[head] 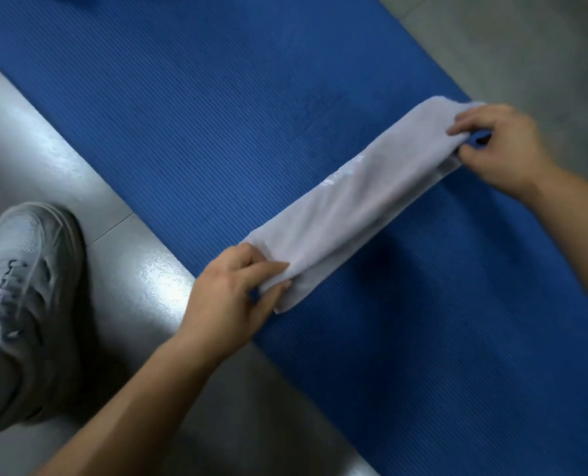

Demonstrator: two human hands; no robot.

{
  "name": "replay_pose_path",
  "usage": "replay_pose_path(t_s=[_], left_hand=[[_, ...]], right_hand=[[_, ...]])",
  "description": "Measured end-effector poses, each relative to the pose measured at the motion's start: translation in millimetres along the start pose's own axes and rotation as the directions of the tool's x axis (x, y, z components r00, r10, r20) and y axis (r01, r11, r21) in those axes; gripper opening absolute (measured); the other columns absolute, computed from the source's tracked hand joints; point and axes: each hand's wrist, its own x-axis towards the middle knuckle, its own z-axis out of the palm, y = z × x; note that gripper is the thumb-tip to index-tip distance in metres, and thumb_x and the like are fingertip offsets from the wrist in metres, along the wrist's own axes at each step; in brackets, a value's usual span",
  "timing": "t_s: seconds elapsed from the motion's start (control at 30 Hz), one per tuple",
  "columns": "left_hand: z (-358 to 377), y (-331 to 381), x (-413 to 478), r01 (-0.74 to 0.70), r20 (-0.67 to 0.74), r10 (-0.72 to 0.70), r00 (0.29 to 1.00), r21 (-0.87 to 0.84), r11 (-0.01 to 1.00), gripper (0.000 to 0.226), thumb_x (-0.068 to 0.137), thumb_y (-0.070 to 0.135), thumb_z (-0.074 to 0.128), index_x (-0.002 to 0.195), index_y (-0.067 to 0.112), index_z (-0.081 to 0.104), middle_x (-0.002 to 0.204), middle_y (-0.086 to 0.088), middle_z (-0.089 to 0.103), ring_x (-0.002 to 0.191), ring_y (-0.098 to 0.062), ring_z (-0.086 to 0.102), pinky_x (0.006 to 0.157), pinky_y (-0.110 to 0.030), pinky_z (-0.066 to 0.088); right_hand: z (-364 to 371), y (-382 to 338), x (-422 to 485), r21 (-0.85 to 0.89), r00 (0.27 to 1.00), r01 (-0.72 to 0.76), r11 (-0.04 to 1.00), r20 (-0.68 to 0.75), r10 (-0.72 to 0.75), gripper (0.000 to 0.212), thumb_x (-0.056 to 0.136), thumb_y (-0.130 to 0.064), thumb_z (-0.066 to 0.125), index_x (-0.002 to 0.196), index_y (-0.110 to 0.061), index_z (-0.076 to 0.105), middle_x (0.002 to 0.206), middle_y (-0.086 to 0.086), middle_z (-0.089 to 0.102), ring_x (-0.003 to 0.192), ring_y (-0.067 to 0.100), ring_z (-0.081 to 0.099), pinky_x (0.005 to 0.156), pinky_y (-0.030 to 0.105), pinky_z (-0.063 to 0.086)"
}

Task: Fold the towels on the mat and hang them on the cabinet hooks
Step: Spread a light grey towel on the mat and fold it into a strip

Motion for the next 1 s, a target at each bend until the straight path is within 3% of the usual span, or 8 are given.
replay_pose_path(t_s=[0.17, 0.37, 0.47, 0.53, 0.6, 0.73, 0.83, 1.0], left_hand=[[33, 8, -11, -0.036, 0.102, 0.017, 0.995, 0.193, 0.981, 0.023, 0.09, 0.039, 0.066, 0.099, 0.021, 0.077, 0.087, 0.003, 0.055, 0.076, -0.023, 0.057, 0.066, -0.038, 0.05], [35, 13, -14, -0.027, 0.179, -0.026, 0.984, 0.287, 0.958, 0.034, 0.092, 0.053, 0.053, 0.097, 0.027, 0.074, 0.087, 0.007, 0.057, 0.082, -0.021, 0.059, 0.073, -0.037, 0.042], [29, 27, -1, -0.051, 0.097, 0.025, 0.995, 0.275, 0.96, 0.031, 0.094, 0.047, 0.052, 0.087, 0.024, 0.072, 0.086, 0.006, 0.06, 0.081, -0.021, 0.06, 0.08, -0.037, 0.037], [27, 27, 19, -0.014, 0.005, 0.014, 1.0, 0.293, 0.956, 0.024, 0.091, 0.038, 0.057, 0.099, 0.02, 0.07, 0.103, -0.001, 0.061, 0.091, -0.025, 0.057, 0.089, -0.042, 0.038], [26, 23, 39, 0.12, 0.016, -0.13, 0.991, 0.29, 0.949, 0.031, 0.09, 0.037, 0.056, 0.112, 0.018, 0.065, 0.113, -0.005, 0.059, 0.1, -0.029, 0.055, 0.092, -0.044, 0.041], [18, 11, 47, 0.399, 0.102, -0.431, 0.896, 0.239, 0.885, 0.032, 0.094, 0.041, 0.054, 0.117, 0.021, 0.064, 0.108, -0.004, 0.06, 0.104, -0.029, 0.056, 0.089, -0.044, 0.049], [8, 0, 40, 0.58, 0.179, -0.598, 0.781, 0.146, 0.802, 0.027, 0.089, 0.049, 0.062, 0.104, 0.027, 0.067, 0.097, 0.004, 0.064, 0.096, -0.02, 0.062, 0.081, -0.04, 0.054], [-1, -5, 33, 0.788, 0.286, -0.74, 0.609, -0.115, 0.604, 0.042, 0.077, 0.058, 0.079, 0.082, 0.019, 0.065, 0.075, 0.002, 0.069, 0.073, -0.018, 0.066, 0.066, -0.04, 0.055]], right_hand=[[23, 29, -33, -0.091, 0.993, -0.029, 0.995, 0.108, 0.039, 0.03, 0.089, -0.009, 0.066, 0.119, -0.011, 0.07, 0.141, 0.005, 0.058, 0.135, 0.021, 0.049, 0.116, 0.039, 0.037], [36, 20, -33, 0.018, 0.982, -0.164, 0.986, 0.098, 0.161, 0.041, 0.091, -0.01, 0.054, 0.13, -0.018, 0.065, 0.151, -0.004, 0.048, 0.144, 0.016, 0.036, 0.116, 0.024, 0.024], [38, 9, -35, 0.038, 0.971, -0.234, 0.971, 0.05, 0.232, 0.036, 0.095, -0.019, 0.05, 0.126, -0.024, 0.067, 0.153, -0.009, 0.045, 0.152, 0.023, 0.017, 0.123, 0.037, 0.018], [43, -5, -30, 0.012, 0.976, -0.215, 0.977, -0.025, 0.215, 0.032, 0.096, -0.025, 0.052, 0.124, -0.022, 0.068, 0.155, -0.008, 0.043, 0.153, 0.027, 0.01, 0.123, 0.044, 0.018], [50, -21, -19, -0.028, 0.992, -0.118, 0.993, -0.043, 0.117, 0.031, 0.096, -0.03, 0.057, 0.123, -0.02, 0.068, 0.154, -0.008, 0.043, 0.152, 0.027, 0.014, 0.121, 0.045, 0.023], [57, -38, 14, -0.088, 0.994, 0.021, 0.996, 0.113, -0.011, 0.041, 0.092, -0.033, 0.066, 0.132, -0.025, 0.063, 0.154, -0.005, 0.043, 0.144, 0.025, 0.025, 0.117, 0.033, 0.022], [52, -38, 35, -0.069, 0.965, 0.024, 0.997, 0.261, -0.005, 0.052, 0.083, -0.039, 0.075, 0.132, -0.025, 0.063, 0.142, -0.003, 0.055, 0.137, 0.02, 0.037, 0.111, 0.028, 0.028], [43, -38, 49, -0.11, 0.967, 0.007, 0.994, 0.253, 0.021, 0.021, 0.083, -0.038, 0.075, 0.1, -0.026, 0.068, 0.108, -0.005, 0.051, 0.101, 0.012, 0.048, 0.087, 0.031, 0.037]])
